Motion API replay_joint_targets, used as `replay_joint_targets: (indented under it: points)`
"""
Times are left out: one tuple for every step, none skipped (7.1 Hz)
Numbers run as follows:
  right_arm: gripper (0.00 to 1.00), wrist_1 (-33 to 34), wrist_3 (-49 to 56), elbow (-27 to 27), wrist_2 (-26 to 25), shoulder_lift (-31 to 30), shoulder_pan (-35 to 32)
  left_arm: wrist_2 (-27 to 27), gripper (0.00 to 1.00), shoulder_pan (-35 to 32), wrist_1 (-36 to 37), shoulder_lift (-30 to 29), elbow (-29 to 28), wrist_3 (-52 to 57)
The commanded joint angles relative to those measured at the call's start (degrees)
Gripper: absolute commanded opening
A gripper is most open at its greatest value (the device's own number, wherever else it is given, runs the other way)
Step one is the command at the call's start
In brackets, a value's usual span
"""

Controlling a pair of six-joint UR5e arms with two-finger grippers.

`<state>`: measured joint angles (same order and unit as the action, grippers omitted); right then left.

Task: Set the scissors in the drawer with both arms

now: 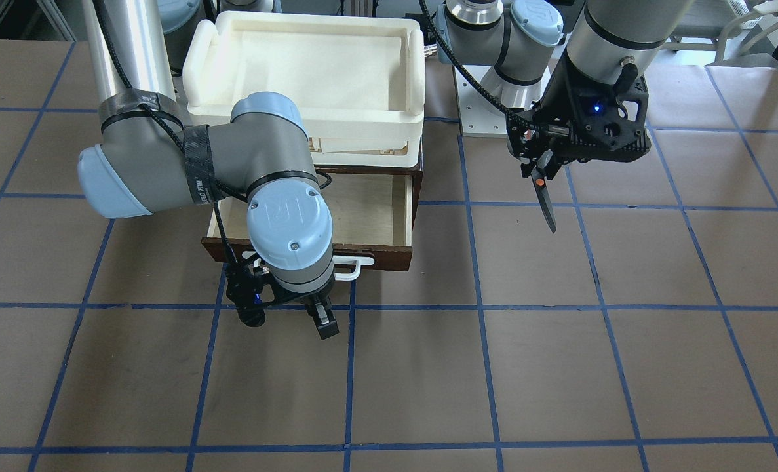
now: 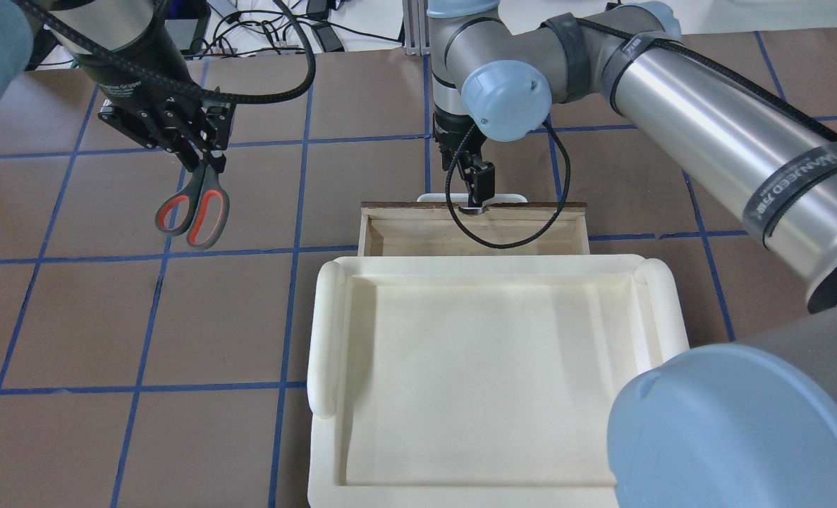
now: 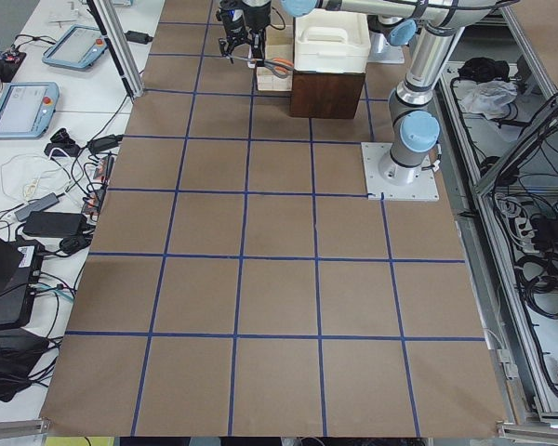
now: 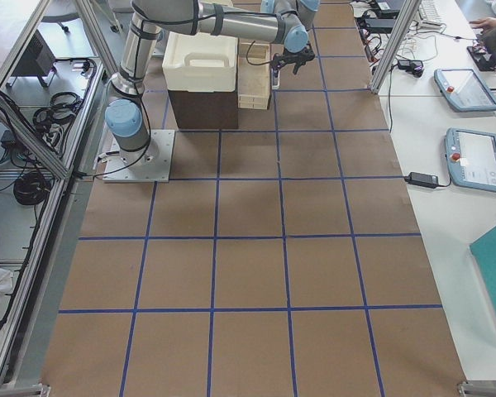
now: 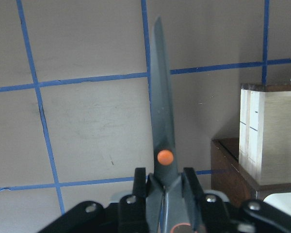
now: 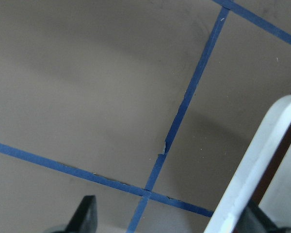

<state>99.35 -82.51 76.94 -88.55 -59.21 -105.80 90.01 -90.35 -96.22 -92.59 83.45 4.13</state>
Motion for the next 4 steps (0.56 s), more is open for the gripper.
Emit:
replay_joint_targets:
  points:
    - [1.0,0.14,0.42,-1.95,0.04,1.36,0.24,-0.01,0.09,0.0,-0.02,0.13,0.05,0.0]
    - [1.0,0.14,0.5,-3.01,0.22,1.98,0.24,-0.01,0.09,0.0,-0.1,0.22,0.13,0.0]
    - [1.0,0.14,0.85,-3.37,0.65,2.16,0.24,0.08,0.09,0.0,-0.1,0.22,0.13,0.0]
    - [1.0,0.05,1.12,-3.37,0.75,2.25,0.15,0.08,0.09,0.0,-0.02,0.22,0.13,0.0]
